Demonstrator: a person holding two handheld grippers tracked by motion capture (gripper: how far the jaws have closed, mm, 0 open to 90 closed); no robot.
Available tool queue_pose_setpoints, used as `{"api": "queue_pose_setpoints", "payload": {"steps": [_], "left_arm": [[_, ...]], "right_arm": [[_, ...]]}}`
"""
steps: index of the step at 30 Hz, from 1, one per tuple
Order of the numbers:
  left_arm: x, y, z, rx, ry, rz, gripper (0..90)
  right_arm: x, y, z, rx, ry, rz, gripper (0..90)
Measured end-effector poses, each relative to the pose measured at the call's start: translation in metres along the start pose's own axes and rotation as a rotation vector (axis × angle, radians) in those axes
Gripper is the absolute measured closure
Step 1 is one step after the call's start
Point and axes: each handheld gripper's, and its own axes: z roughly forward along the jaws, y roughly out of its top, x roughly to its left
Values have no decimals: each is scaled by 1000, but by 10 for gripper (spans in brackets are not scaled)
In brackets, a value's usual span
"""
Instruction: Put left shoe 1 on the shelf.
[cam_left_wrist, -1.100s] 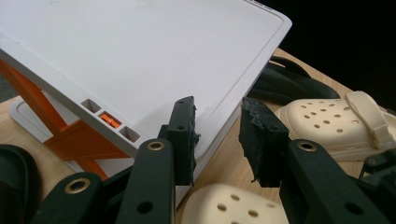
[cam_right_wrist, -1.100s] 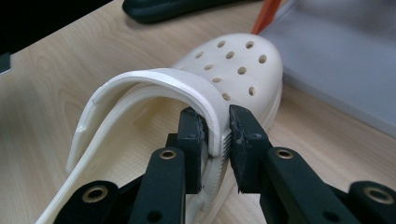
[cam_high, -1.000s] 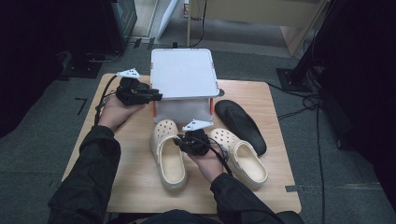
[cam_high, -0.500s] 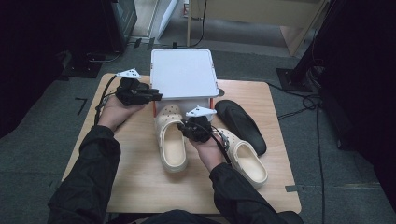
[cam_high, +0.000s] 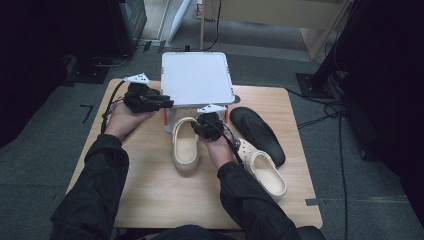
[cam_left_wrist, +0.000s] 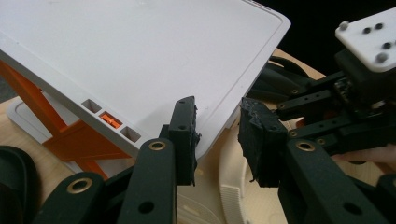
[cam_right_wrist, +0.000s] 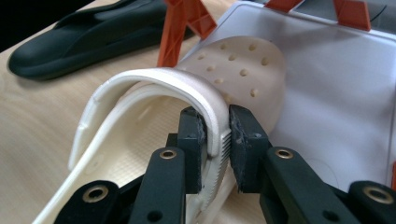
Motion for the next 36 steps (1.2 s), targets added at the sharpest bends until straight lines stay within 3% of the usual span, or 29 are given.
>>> {"api": "queue_pose_setpoints", "payload": {"steps": [5,10,16,17,21,25,29,36], "left_arm": [[0,0,0,-1,3,7,673],[0,0,0,-2,2,7,673],[1,-1,0,-7,1,5,673],[0,-1,0,-7,0,5,673],[0,-2,0,-10,3,5,673],[0,-2,0,-11,4,5,674],[0,-2,0,-12,3,5,674],[-1,-2,0,-9,14,13,676]], "right_arm": [[0,-2,4,2,14,4,727],[-1,-4,3,3,54,14,620],[2,-2,-12,-5,64,-29,563],[3,-3,-16,-5,77,-18,559],[3,-4,-29,-11,99,-5,566],[4,-7,-45,-15,103,-29,568],[7,-18,-59,-8,163,-41,707],[21,-48,-55,71,231,-73,754]]}}
